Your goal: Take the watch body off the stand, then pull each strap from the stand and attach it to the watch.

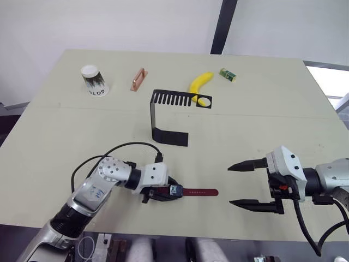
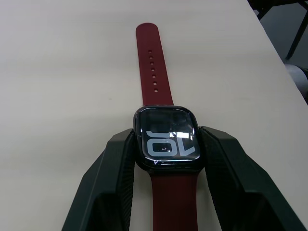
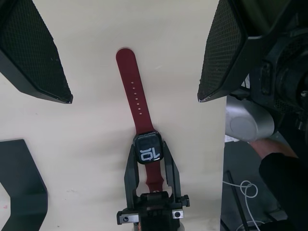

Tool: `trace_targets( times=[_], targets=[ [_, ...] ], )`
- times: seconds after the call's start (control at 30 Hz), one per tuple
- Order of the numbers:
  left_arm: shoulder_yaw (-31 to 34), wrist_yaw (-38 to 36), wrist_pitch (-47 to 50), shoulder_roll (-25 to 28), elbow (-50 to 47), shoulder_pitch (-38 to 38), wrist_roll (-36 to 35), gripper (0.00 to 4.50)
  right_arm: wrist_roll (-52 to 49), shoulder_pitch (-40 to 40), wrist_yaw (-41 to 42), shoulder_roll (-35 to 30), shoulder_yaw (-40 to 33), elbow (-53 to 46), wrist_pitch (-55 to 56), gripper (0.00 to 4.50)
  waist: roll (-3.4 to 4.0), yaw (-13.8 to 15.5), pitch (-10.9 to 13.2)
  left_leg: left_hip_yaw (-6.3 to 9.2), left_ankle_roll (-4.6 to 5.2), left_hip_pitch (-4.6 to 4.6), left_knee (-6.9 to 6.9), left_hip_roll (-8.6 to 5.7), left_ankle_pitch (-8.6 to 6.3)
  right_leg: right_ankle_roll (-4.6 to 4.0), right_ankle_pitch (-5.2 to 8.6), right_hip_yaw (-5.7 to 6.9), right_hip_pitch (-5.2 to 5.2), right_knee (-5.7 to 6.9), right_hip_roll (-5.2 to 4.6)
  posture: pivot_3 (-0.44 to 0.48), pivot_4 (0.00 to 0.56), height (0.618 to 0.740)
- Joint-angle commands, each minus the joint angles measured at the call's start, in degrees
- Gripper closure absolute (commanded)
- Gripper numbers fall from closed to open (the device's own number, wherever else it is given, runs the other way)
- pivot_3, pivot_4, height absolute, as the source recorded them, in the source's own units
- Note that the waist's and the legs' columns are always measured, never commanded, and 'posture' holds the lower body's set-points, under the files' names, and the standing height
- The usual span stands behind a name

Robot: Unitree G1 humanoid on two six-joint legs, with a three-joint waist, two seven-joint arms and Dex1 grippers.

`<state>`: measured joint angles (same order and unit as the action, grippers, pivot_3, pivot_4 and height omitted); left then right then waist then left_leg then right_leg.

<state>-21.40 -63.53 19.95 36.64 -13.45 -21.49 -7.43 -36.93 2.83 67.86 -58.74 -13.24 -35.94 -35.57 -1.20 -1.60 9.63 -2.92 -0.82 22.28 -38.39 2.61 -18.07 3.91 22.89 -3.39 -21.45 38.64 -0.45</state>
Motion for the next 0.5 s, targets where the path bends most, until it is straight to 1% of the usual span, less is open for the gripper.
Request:
trace_targets(
  times=[0.03, 0.07, 0.13, 0.17, 0.2, 0.23, 0.27, 0.3, 0.33, 0.4, 0.47, 0.5],
  targets=[
    [0.73, 0.70, 0.98, 0.28, -1.30, 0.54, -0.12, 2.39, 0.60, -0.68, -0.09, -0.22, 0.19, -0.55, 2.02, 0.02, 0.00, 0.02, 0.00, 0.00, 0.00, 0.00, 0.00, 0.00, 0.00, 0.00, 0.00, 0.00, 0.00, 0.00, 0.00, 0.000, 0.150, 0.740],
    [2.08, 0.25, 1.88, 0.92, -2.13, 0.96, -1.56, 1.88, 0.76, -0.76, 0.11, -0.34, 0.14, -0.23, 2.34, 0.00, 0.00, 0.02, 0.00, 0.00, 0.00, 0.00, -0.01, 0.00, 0.00, 0.00, 0.00, 0.00, 0.00, 0.01, -0.01, 0.000, 0.150, 0.740],
    [5.07, -0.91, 3.13, 2.71, -4.07, 2.00, -4.29, 1.09, 0.93, -0.91, 0.56, -0.62, -0.07, 0.43, 2.91, 0.00, 0.00, -0.18, 0.00, 0.00, 0.00, 0.00, -0.01, 0.00, 0.00, 0.00, 0.00, 0.00, 0.00, 0.03, -0.01, 0.000, 0.150, 0.740],
    [6.39, -1.38, 3.54, 3.60, -4.98, 2.48, -5.37, 0.47, 1.00, -1.03, 0.84, -0.76, -0.21, 0.82, 3.26, 0.00, 0.00, -0.19, 0.00, 0.00, 0.00, 0.01, -0.01, 0.03, 0.00, 0.00, 0.00, 0.00, -0.02, 0.07, 0.00, 0.000, 0.150, 0.740],
    [10.00, -2.53, 5.44, 5.53, -6.84, 3.88, -8.61, 0.03, 1.07, -1.26, 1.39, -1.07, -0.67, 1.39, 3.69, 0.00, 0.00, -0.14, 0.00, 0.00, 0.00, 0.00, -0.01, 0.05, 0.00, 0.00, 0.00, 0.00, -0.01, 0.12, 0.02, 0.000, 0.150, 0.740],
    [14.58, -4.48, 7.45, 8.13, -8.83, 5.81, -12.77, 0.03, 1.07, -1.50, 2.08, -1.44, -1.35, 2.05, 4.05, 0.00, 0.00, -0.22, 0.00, 0.00, 0.00, 0.00, -0.02, 0.04, 0.00, 0.00, 0.00, 0.00, -0.01, 0.10, 0.01, 0.000, 0.150, 0.740],
    [17.58, -5.66, 8.93, 9.87, -10.22, 7.16, -15.69, 0.03, 1.09, -1.73, 2.58, -1.69, -1.83, 2.54, 4.39, 0.00, -0.01, -0.34, 0.01, 0.00, 0.00, 0.00, 0.00, 0.05, 0.00, 0.00, 0.00, 0.00, -0.02, 0.12, 0.01, 0.000, 0.150, 0.740],
    [23.61, -8.62, 10.61, 13.40, -11.17, 10.11, -19.50, 0.03, 0.72, -2.13, 3.50, -2.23, -3.15, 3.33, 4.48, 0.00, 0.00, -0.45, 0.01, 0.00, 0.00, 0.00, 0.03, 0.08, 0.00, 0.00, 0.00, 0.01, -0.02, 0.15, 0.02, 0.000, 0.150, 0.740],
    [29.54, -11.36, 12.43, 17.18, -10.92, 13.22, -21.75, 0.03, 0.40, -2.50, 4.40, -2.85, -4.66, 4.47, 4.48, 0.00, 0.01, -0.48, 0.01, 0.00, -0.01, -0.02, 0.06, 0.06, 0.00, -0.01, 0.01, 0.01, -0.04, 0.15, 0.00, 0.000, 0.150, 0.740],
    [39.94, -15.53, 13.84, 23.21, -8.98, 19.06, -23.38, 0.03, 0.32, -3.40, 6.35, -4.06, -7.62, 7.06, 4.95, 0.00, 0.01, -0.65, 0.02, 0.00, -0.02, -0.08, 0.12, 0.07, 0.01, -0.04, 0.02, 0.02, -0.02, 0.10, 0.00, 0.000, 0.150, 0.740],
    [47.93, -18.45, 13.41, 27.15, -5.77, 24.14, -22.36, 0.03, 0.54, -4.29, 8.55, -5.13, -10.11, 9.90, 5.95, 0.00, 0.01, -0.50, 0.01, 0.01, -0.01, -0.12, 0.14, 0.02, 0.01, -0.06, 0.04, 0.04, 0.03, -0.08, -0.05, 0.000, 0.150, 0.740],
    [50.51, -19.36, 13.00, 28.29, -4.72, 25.94, -21.99, 0.03, 0.61, -4.57, 9.42, -5.49, -10.92, 11.00, 6.40, 0.00, 0.03, -0.42, 0.02, 0.01, 0.01, -0.16, 0.14, 0.00, 0.00, -0.07, 0.04, 0.04, 0.09, -0.13, -0.07, 0.000, 0.150, 0.740]
  ],
)
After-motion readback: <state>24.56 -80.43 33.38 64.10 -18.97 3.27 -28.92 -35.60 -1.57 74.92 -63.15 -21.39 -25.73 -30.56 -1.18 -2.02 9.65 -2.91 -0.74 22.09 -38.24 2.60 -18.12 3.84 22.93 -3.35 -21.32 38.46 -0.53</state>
